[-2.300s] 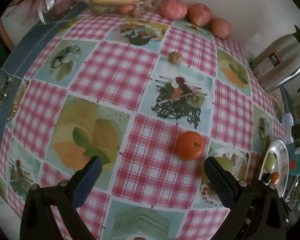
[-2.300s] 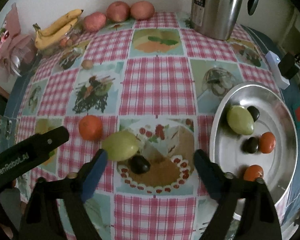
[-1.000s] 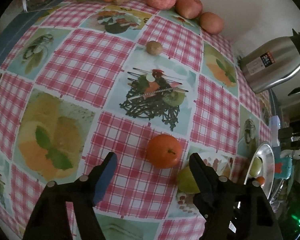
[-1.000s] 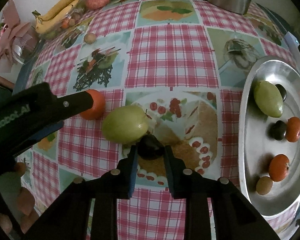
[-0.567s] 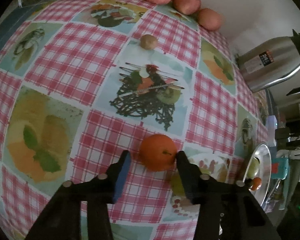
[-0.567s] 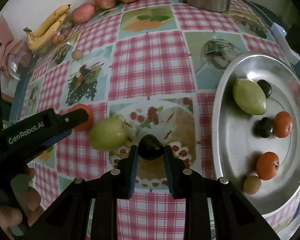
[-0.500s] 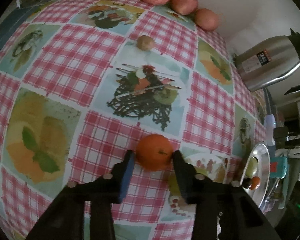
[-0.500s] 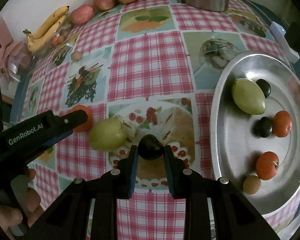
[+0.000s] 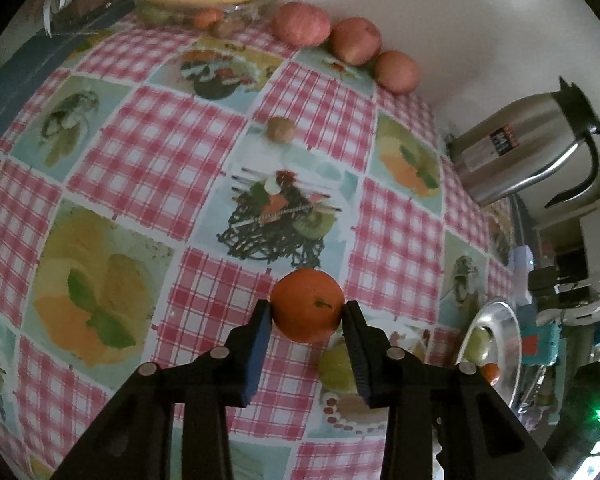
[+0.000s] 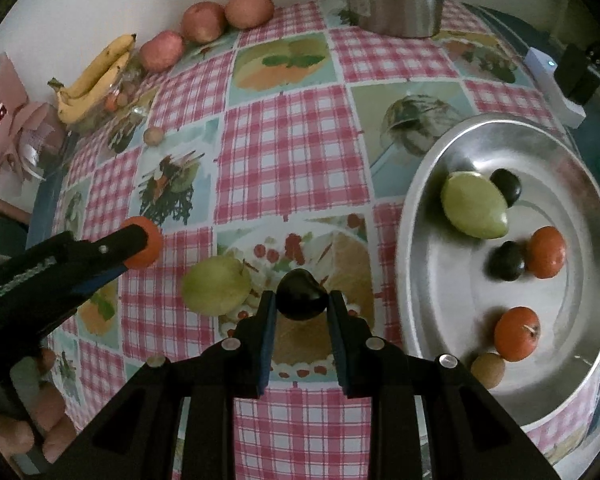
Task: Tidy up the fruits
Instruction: 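Carry the orange and dark plum over the steel plate, then open the right tool to drop the plum while the left tool drops the orange, then move both open tools back from the plate toward the green pear on the cloth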
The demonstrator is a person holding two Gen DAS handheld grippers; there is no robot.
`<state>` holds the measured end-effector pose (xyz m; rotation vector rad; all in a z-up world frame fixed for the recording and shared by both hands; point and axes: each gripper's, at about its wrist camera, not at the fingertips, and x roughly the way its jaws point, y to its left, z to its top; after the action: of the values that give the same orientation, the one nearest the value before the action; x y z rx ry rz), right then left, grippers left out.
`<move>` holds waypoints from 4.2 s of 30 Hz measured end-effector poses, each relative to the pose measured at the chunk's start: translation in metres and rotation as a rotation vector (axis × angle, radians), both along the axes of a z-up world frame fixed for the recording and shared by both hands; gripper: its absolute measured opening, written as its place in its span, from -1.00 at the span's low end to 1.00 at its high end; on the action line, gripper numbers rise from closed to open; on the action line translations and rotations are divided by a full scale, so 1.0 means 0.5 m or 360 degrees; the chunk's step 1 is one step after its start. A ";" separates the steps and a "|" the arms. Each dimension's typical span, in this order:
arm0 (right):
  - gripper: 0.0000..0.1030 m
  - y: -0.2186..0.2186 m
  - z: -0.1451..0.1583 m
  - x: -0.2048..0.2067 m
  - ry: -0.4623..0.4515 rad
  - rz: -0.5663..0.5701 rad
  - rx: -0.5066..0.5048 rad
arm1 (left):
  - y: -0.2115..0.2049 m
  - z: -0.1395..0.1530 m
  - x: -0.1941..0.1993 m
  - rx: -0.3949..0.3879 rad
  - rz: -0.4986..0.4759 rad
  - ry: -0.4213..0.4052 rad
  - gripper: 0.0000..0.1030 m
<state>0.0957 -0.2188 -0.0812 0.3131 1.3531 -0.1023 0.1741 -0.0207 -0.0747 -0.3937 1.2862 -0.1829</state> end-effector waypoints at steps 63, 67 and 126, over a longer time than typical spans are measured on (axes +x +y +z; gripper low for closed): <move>-0.46 -0.314 -0.008 -0.142 0.0067 -0.0807 -0.0182 | -0.404 0.009 -0.154 0.0078 -0.0882 -0.0093 -0.22; -0.28 -0.315 -0.002 -0.142 0.0055 -0.0814 -0.0181 | -0.400 0.011 -0.151 0.0088 -0.0870 -0.0091 -0.22; 0.47 -0.181 0.037 -0.071 -0.0018 -0.0404 -0.0361 | -0.085 -0.015 -0.060 0.0333 -0.0116 0.0072 1.00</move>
<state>0.0601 -0.3096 -0.0629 0.2916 1.2718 -0.4616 0.1442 -0.0630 -0.0821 -0.1731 1.3506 -0.0997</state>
